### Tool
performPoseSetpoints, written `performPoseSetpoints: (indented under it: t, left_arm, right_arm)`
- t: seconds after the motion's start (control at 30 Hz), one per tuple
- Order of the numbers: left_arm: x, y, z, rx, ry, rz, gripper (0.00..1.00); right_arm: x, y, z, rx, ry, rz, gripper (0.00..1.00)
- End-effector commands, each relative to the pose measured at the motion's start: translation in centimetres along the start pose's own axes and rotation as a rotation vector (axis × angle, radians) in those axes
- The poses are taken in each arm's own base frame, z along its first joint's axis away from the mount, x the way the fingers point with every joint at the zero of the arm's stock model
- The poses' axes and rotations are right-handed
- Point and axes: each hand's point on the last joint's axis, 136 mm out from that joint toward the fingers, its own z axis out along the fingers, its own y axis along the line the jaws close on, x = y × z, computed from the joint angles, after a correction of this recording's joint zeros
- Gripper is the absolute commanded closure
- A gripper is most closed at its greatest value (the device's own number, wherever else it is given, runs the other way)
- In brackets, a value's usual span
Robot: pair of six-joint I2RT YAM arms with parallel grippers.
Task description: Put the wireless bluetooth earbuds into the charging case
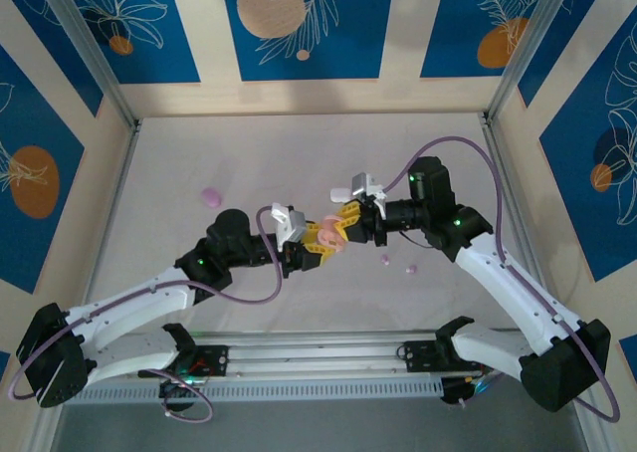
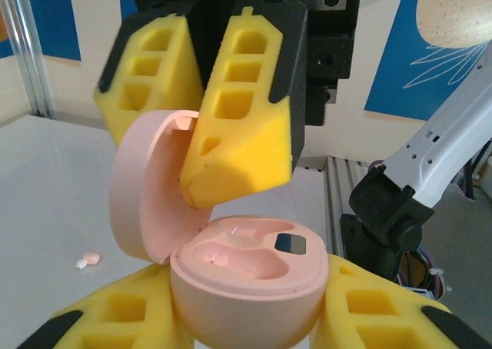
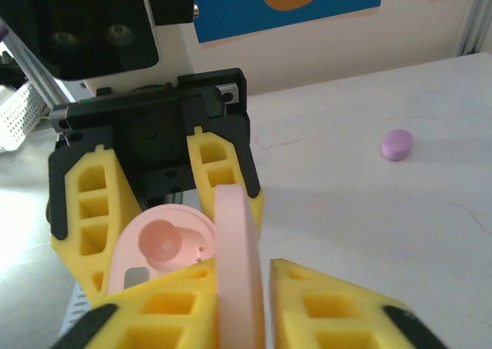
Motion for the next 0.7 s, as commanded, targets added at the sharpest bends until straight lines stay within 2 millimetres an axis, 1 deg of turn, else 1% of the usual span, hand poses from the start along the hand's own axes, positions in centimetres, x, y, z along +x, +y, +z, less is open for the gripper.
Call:
performPoseSetpoints:
  t: [0.0, 0.07, 0.13, 0.2, 0.3, 0.37, 0.5, 0.67]
  left_arm:
    - [-0.7, -0.5, 0.1, 0.025, -0.041, 0.003, 0.67]
    - [-0.6, -0.5, 0.1, 0.024, -0.036, 0.001, 0.65]
    - [-0.3, -0.3, 0.2, 0.018, -0.023, -0.006, 0.63]
    - [0.1, -0.2, 0.3, 0.013, -0.001, -0.013, 0.59]
    - [0.5, 0.1, 0.5, 0.006, 0.028, -0.029, 0.51]
    - [0.6, 0.2, 0.7, 0.004, 0.034, -0.04, 0.47]
    - [0.3, 0.5, 0.9, -0.005, 0.021, -0.047, 0.43]
    - [-0.5, 0.0, 0.8, 0.021, -0.009, -0.054, 0.31]
  right_arm:
    - [-0.7, 0.5, -0.1, -0.006, 0.016, -0.05, 0.82]
    - [-0.8, 0.6, -0.1, -0.006, 0.023, -0.064, 0.88]
    - [-1.0, 0.8, -0.1, -0.007, 0.025, -0.078, 0.92]
    - [-1.3, 1.0, -0.1, -0.007, 0.025, -0.094, 0.94]
    - [-1.5, 1.0, 0.0, 0.009, 0.039, -0.12, 0.96]
    - [-1.4, 1.0, 0.2, 0.024, 0.054, -0.135, 0.96]
    - [-1.0, 0.8, 0.5, 0.06, 0.091, -0.167, 0.96]
    - [-0.7, 0.2, 0.9, 0.132, 0.136, -0.22, 0.95]
